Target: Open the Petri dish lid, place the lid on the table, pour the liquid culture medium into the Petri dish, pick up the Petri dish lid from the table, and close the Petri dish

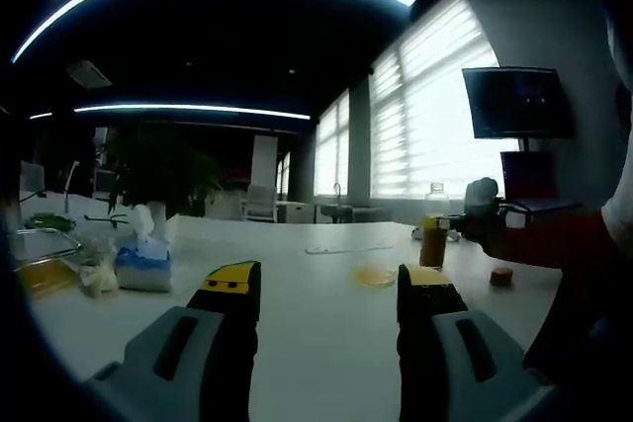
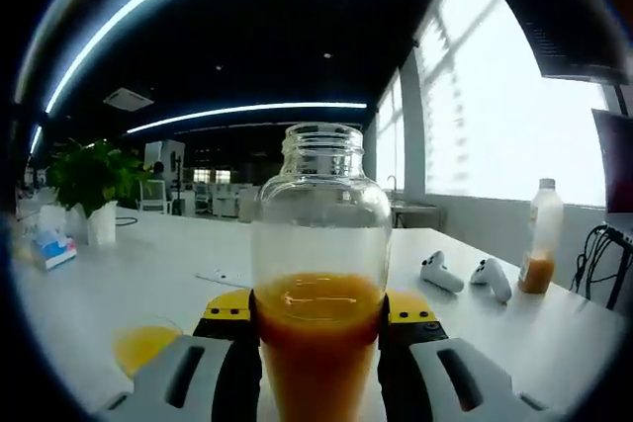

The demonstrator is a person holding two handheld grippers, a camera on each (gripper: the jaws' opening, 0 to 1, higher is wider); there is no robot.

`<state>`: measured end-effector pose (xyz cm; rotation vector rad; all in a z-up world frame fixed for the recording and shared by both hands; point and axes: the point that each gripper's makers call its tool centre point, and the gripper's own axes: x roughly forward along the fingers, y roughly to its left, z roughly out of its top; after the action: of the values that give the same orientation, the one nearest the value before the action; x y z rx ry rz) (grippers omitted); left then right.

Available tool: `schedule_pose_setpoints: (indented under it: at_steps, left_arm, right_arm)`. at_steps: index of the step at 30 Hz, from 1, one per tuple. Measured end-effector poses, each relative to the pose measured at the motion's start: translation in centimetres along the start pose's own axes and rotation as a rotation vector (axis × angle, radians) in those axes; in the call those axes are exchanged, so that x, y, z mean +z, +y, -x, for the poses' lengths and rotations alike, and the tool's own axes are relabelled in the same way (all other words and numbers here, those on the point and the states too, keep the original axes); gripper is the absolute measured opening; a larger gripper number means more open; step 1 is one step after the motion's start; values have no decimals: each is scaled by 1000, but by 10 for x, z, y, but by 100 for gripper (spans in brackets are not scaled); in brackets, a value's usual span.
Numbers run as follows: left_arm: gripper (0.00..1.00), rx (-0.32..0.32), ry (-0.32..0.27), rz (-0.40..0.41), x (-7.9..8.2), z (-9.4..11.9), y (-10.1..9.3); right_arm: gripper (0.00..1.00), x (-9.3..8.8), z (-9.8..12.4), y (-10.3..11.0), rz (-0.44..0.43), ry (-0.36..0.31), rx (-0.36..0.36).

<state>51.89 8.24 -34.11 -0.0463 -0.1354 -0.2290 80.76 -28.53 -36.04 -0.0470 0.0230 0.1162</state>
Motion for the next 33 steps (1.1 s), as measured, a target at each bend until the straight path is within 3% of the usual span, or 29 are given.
schedule_pose_setpoints:
  at_steps: [13,19,33]
  left_arm:
    - [47,0,-5,-8,3,1,0]
    - [47,10,-6,-14,3,0,4]
    - [47,38,-31,-26,9,-2,15]
  right_arm:
    - [43,2,3,1,24,-10,8]
    - [51,24,12,4,39,-49,48]
    - [50,53,82,-28,8,-84,108]
